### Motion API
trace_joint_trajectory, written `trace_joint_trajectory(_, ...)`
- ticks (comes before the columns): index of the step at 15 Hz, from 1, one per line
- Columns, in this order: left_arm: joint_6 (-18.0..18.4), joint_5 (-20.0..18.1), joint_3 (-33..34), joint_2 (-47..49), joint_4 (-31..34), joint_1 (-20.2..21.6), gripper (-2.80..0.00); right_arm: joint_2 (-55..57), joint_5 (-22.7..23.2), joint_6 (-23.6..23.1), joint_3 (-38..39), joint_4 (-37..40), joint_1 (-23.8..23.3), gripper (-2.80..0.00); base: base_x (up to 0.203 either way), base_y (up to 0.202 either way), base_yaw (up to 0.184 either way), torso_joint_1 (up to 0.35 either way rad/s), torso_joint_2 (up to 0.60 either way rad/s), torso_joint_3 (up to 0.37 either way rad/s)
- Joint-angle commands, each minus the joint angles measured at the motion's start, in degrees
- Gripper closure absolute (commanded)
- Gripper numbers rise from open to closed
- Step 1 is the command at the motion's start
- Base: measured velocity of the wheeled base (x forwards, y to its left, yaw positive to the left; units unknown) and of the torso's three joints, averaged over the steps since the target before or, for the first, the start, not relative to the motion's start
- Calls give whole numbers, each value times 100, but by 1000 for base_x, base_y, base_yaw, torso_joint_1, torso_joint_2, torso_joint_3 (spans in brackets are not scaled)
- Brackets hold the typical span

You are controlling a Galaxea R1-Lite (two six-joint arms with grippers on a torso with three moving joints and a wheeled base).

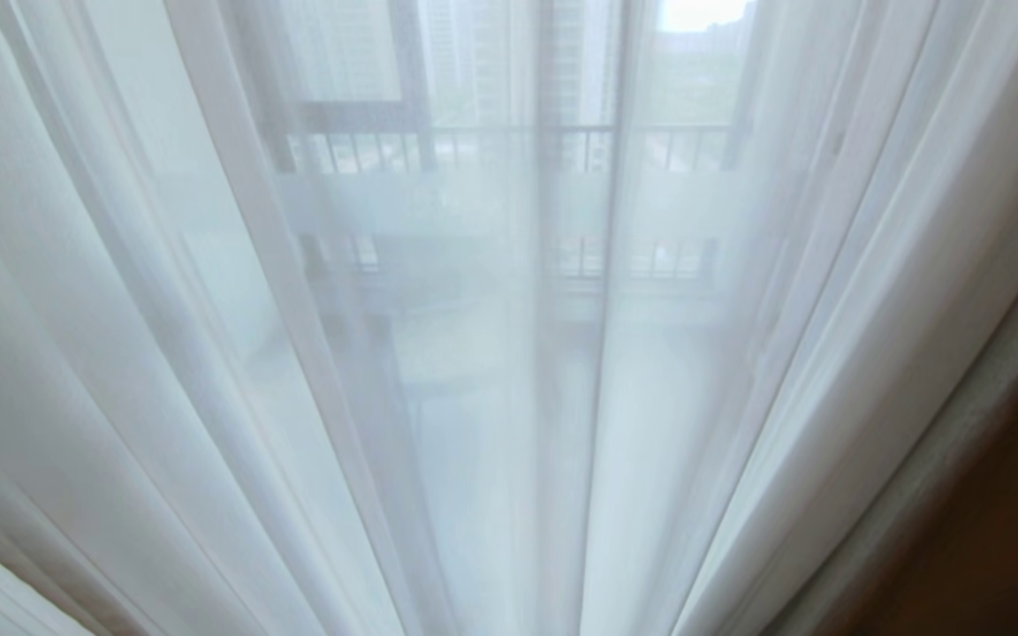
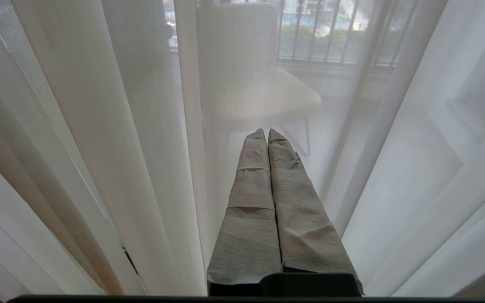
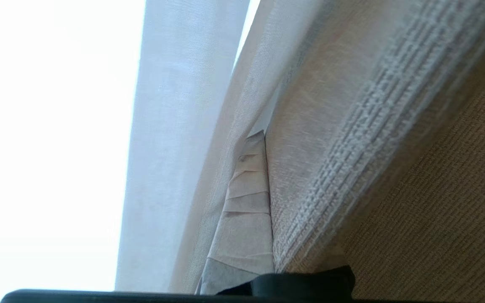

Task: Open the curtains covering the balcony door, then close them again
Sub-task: Close the outer curtains on both sides

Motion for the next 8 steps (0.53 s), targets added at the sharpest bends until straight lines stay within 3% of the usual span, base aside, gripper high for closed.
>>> trace_joint_trajectory(1, -7, 0, 0, -2, -5, 2, 0, 138, -262, -154, 77, 24, 666, 0, 0, 0, 0, 0, 0, 0)
trace_joint_trajectory(4, -7, 0, 0, -2, -5, 2, 0, 474, -843, -438, 78, -231, 1548, 0, 0, 0, 0, 0, 0, 0)
trace_joint_trajectory(8, -7, 0, 0, -2, -5, 2, 0, 826, -1093, -775, 55, -549, 2109, 0, 0, 0, 0, 0, 0, 0)
